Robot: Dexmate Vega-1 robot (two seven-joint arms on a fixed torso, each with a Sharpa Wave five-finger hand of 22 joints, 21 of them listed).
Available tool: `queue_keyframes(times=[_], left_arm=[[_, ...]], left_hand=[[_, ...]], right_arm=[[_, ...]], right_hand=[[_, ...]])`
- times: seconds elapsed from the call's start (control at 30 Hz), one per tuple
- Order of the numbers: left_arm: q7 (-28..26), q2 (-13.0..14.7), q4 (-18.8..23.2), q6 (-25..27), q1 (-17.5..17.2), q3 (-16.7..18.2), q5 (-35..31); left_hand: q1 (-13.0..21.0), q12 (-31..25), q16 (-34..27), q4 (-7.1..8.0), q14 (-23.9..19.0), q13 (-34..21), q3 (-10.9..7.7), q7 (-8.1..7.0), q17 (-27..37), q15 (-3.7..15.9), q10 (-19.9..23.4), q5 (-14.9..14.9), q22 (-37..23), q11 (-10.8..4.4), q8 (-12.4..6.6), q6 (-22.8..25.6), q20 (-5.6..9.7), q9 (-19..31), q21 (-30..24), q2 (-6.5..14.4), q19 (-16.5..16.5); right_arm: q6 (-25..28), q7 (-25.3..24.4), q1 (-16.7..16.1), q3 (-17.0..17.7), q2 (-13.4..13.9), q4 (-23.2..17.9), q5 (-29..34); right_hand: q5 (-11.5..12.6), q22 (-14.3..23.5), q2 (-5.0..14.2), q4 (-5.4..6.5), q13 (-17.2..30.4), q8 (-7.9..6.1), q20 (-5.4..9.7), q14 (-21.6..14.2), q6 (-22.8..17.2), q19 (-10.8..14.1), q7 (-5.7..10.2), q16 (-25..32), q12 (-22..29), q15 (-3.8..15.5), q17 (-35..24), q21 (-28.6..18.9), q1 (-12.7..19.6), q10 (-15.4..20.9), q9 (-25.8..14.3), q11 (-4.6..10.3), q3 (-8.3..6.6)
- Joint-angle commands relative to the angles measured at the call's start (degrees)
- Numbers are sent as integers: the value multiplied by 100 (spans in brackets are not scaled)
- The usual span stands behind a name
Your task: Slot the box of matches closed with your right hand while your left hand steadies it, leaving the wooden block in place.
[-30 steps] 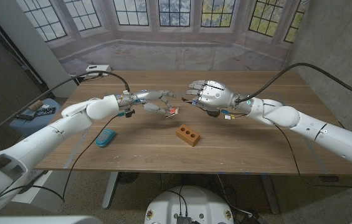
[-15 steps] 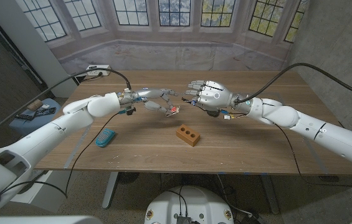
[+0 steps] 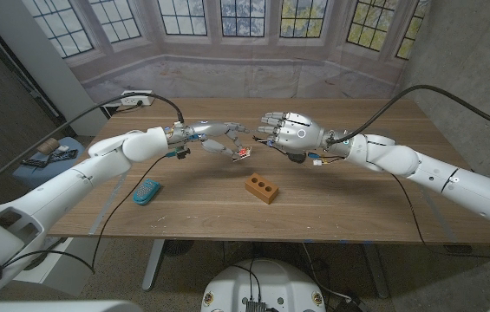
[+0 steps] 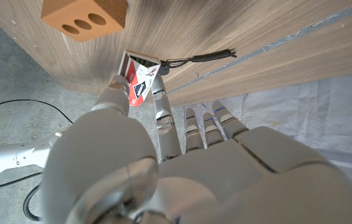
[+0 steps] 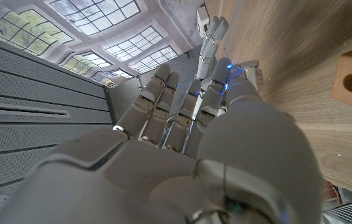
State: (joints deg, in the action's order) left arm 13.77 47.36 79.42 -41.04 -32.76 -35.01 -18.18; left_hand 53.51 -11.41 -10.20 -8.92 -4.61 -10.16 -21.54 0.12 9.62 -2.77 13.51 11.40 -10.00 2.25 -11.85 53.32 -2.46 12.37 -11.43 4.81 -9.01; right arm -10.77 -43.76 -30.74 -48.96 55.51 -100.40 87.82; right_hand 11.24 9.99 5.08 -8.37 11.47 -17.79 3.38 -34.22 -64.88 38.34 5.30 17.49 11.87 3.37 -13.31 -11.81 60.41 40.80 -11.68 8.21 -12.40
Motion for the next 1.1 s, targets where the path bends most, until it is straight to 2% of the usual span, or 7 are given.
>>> queue_keyframes(times=[0.03,1.1], left_arm=[[51,33,145,32,-11,10,-38],[46,56,241,7,-38,48,-106]], left_hand=[[10,17,5,-4,-8,-13,8,-19,4,-24,32,-13,-24,-16,-35,30,-29,30,-4,89,-10],[8,17,4,-8,-13,-13,6,-37,4,-22,39,-13,-24,-23,-42,49,-26,30,-4,93,-11]], right_arm=[[-235,97,87,16,132,-125,172],[-529,295,302,-30,106,-171,347]], right_hand=[[42,13,36,5,16,4,612,-57,-12,16,8,-29,-9,941,-12,-4,42,67,-24,21,26],[53,12,44,12,17,7,620,-96,-19,7,34,-70,-11,938,8,-2,30,91,-25,26,36]])
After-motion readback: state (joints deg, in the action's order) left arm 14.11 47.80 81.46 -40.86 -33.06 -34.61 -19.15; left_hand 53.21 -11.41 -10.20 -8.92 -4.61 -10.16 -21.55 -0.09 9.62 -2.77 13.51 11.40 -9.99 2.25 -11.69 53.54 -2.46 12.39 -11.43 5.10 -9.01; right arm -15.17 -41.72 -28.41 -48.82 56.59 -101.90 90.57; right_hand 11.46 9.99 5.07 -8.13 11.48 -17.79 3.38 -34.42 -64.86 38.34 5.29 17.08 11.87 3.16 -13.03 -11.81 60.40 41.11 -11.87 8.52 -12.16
